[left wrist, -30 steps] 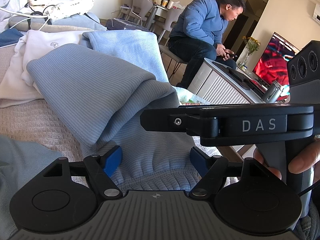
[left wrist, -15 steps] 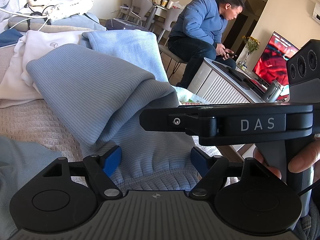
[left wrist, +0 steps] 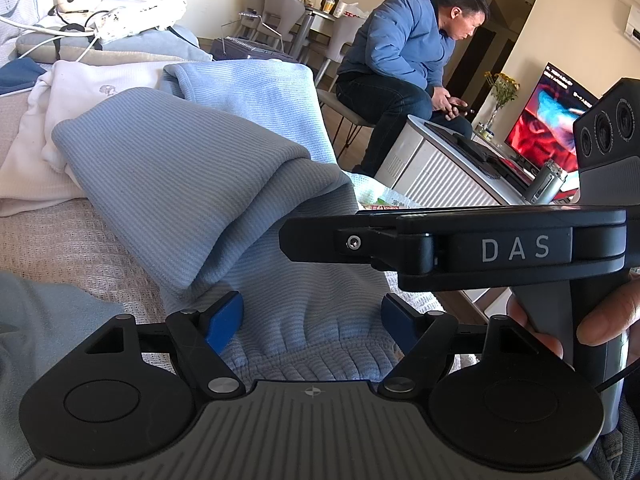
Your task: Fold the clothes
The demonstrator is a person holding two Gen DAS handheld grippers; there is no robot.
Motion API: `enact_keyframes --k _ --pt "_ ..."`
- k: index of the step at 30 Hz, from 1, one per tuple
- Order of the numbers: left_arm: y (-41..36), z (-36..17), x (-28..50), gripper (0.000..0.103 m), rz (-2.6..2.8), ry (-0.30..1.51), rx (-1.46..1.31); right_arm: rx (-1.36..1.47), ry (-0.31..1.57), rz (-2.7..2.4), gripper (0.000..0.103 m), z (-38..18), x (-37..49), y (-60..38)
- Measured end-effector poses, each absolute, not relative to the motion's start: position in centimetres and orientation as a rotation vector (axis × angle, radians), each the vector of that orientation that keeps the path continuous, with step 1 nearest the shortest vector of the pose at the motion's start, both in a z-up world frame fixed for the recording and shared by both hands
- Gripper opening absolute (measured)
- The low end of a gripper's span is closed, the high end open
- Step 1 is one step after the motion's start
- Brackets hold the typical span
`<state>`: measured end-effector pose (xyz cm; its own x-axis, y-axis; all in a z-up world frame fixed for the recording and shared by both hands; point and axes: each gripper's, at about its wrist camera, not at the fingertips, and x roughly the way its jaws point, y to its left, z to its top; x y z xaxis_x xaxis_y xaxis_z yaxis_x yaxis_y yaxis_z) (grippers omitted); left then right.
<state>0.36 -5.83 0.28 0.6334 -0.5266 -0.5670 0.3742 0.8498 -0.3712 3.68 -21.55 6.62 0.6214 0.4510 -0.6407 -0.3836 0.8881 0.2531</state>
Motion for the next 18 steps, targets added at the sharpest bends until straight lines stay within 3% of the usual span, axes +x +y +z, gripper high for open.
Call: enact_keyframes --k 18 --pt "-5.92 0.27 0.31 0.076 -0.52 0.718 -0.225 0.094 0.761 0.478 0.077 6.67 3.54 -21.66"
